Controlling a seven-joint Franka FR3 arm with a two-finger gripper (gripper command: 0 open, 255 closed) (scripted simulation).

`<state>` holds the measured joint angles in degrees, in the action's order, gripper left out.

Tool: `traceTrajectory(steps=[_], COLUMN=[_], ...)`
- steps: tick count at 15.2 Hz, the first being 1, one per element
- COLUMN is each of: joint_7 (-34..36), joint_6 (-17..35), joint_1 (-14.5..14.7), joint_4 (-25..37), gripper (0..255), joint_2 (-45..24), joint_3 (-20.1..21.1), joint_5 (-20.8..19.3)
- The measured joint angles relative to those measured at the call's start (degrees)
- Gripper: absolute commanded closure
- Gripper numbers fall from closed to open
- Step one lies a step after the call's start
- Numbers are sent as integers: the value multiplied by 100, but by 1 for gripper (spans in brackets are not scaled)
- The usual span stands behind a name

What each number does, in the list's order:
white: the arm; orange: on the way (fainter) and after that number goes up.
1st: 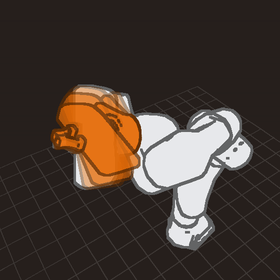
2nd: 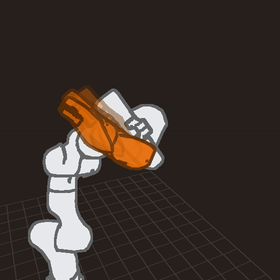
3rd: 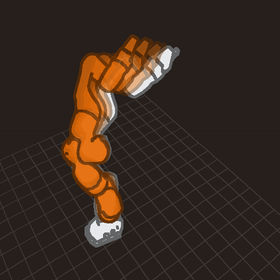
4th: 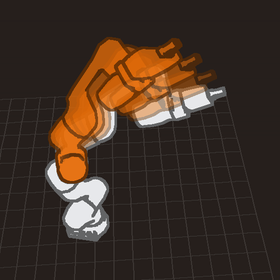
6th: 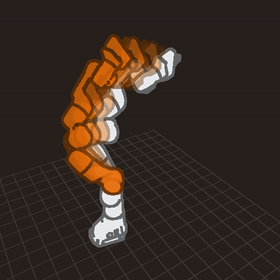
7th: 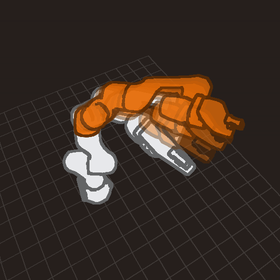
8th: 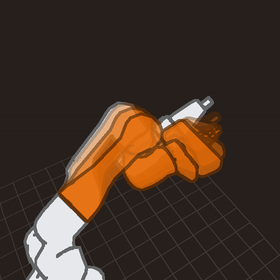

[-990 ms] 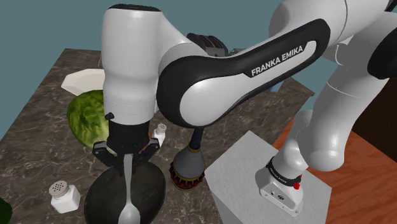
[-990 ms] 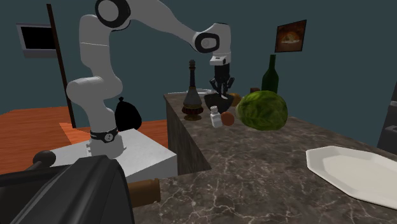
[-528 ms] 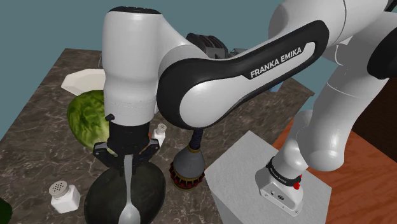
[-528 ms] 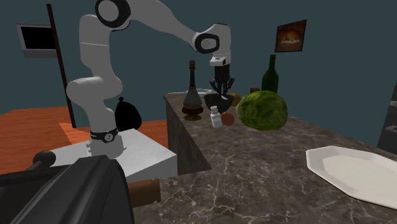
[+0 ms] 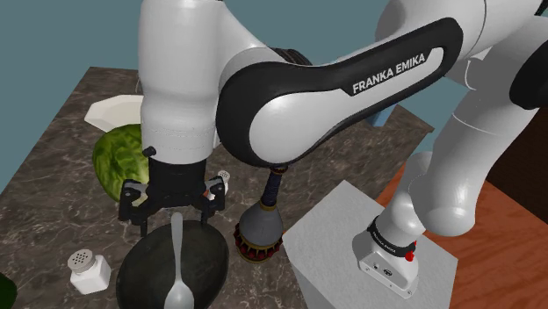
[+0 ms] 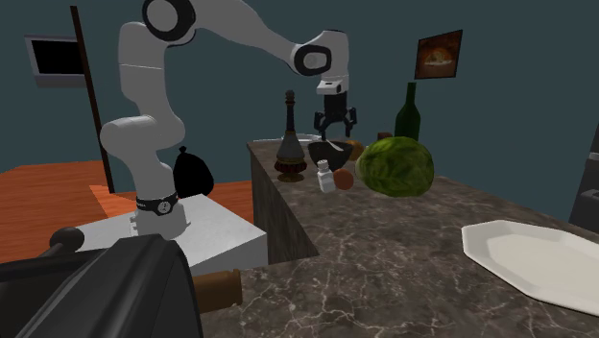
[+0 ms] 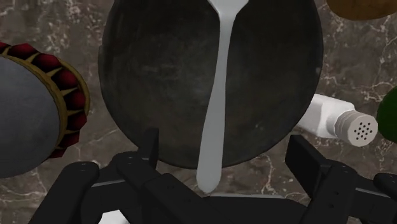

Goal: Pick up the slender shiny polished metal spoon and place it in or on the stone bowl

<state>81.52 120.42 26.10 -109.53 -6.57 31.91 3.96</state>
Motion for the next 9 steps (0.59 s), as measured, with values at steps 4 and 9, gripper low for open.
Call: traceTrajectory(steps=[4,9], joint_7=[-83,-96], joint_6=[-408,-462], joint_1=[-59,-68], joint_4=[218,253], gripper=[0,0], joint_2=[215,229], joint_3=[-14,-20], joint_5=[118,127])
